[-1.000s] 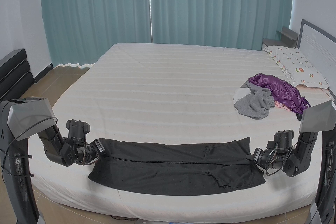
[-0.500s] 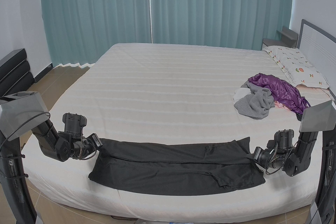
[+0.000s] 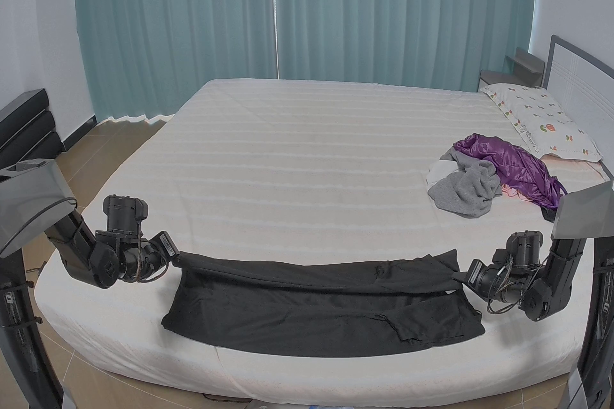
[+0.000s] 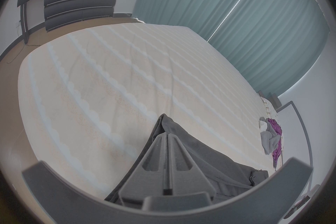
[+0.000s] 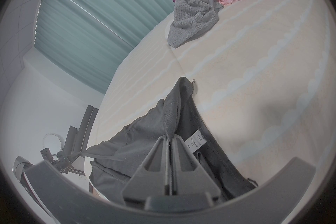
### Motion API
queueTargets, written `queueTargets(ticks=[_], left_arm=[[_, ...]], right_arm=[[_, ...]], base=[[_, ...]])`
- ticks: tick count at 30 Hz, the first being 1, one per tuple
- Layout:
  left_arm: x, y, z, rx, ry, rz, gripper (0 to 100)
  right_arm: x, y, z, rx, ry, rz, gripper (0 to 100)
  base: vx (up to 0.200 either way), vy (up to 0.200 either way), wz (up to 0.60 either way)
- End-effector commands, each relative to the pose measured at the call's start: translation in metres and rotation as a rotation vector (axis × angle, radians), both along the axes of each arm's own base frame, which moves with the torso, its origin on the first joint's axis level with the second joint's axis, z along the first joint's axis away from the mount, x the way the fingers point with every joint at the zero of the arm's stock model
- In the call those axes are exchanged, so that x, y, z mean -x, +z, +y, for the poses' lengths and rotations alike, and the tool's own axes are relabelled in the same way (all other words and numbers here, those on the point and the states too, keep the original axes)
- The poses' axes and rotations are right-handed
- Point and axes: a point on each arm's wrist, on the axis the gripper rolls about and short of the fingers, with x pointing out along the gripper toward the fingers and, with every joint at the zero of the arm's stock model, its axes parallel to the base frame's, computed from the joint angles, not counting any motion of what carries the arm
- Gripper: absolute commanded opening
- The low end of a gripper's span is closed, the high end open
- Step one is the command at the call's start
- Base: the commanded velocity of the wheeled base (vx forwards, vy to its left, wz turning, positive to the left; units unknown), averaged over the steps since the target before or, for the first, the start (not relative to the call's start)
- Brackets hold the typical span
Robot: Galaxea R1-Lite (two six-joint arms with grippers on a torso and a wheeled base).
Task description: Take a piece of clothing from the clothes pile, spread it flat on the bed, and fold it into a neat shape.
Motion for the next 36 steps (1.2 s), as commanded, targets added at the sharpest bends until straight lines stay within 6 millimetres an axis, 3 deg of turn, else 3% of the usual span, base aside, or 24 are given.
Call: queueTargets(ticks=[1,15,20,21,22,28,32,36], left_arm=[[0.000,0.001,0.006,-0.006,0.010,0.000,0],[0.004,-0.032,0.006,-0.063,-0.046,0.138,0],[0.004,-0.034,0.006,-0.064,-0.048,0.144,0],[0.005,-0.034,0.005,-0.063,-0.050,0.144,100],[0.004,-0.033,0.005,-0.063,-0.049,0.139,100],[-0.004,-0.022,0.006,-0.040,-0.034,0.088,100],[-0.024,-0.015,0.005,0.037,0.024,0.016,100],[-0.041,-0.035,0.000,0.042,0.027,0.030,100]], right_arm=[[0.003,0.006,-0.001,-0.002,-0.001,-0.007,0],[0.013,-0.011,0.000,0.062,0.058,0.042,0],[0.016,-0.014,0.002,0.079,0.073,0.053,0],[0.016,-0.014,0.002,0.080,0.072,0.050,0],[0.015,-0.013,0.002,0.078,0.072,0.046,100],[0.010,0.001,-0.003,0.050,0.042,-0.001,100],[0.001,0.002,-0.009,0.004,-0.014,-0.010,100],[-0.004,-0.002,-0.013,-0.016,-0.041,-0.005,100]], base=[[0.000,0.000,0.00],[0.000,0.000,0.00],[0.000,0.000,0.00],[0.000,0.000,0.00],[0.000,0.000,0.00],[0.000,0.000,0.00],[0.000,0.000,0.00],[0.000,0.000,0.00]])
